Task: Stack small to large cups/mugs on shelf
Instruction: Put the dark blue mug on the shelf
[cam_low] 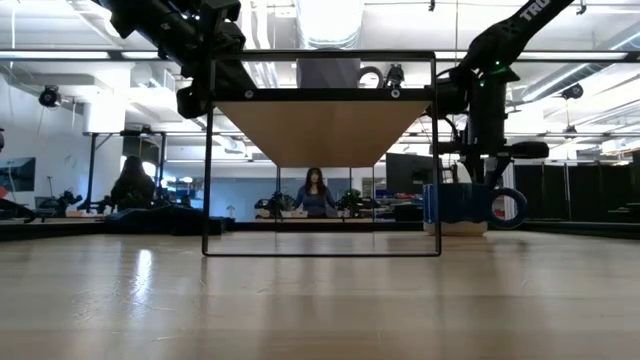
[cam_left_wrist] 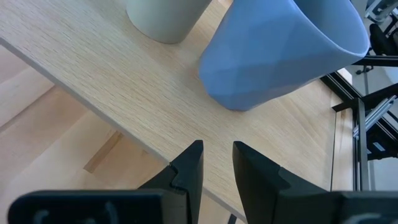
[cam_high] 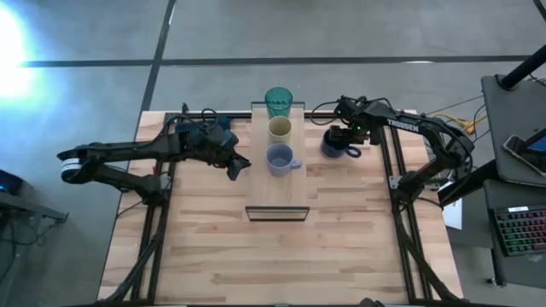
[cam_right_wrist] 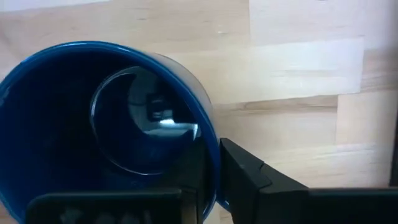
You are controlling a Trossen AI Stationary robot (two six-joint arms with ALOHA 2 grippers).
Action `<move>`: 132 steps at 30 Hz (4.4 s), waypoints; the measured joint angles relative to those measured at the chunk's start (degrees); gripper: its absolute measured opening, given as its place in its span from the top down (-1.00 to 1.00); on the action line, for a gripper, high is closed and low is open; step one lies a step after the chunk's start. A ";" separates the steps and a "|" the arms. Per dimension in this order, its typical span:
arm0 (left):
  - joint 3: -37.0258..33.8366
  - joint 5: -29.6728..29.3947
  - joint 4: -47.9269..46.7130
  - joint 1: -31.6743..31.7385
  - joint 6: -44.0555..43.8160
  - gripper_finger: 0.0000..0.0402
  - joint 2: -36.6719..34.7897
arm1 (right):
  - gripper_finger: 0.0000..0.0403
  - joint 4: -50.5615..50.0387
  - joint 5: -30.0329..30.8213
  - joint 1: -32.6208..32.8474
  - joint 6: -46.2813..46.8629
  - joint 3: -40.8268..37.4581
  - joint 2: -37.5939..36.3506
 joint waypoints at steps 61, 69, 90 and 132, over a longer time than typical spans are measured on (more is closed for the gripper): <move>-0.04 -0.20 0.06 0.00 0.04 0.64 0.02 | 0.89 -35.26 1.33 39.61 14.22 35.68 -7.73; -0.04 -0.17 0.08 0.00 0.04 0.64 0.02 | 0.89 -33.38 2.86 47.17 18.91 39.82 -2.53; -0.04 -0.13 -0.42 0.00 0.02 0.64 0.02 | 0.89 -35.18 1.73 50.19 7.84 66.91 18.79; -0.04 0.26 -0.43 0.00 0.06 0.64 0.02 | 0.89 -28.40 4.73 50.27 11.04 60.08 19.70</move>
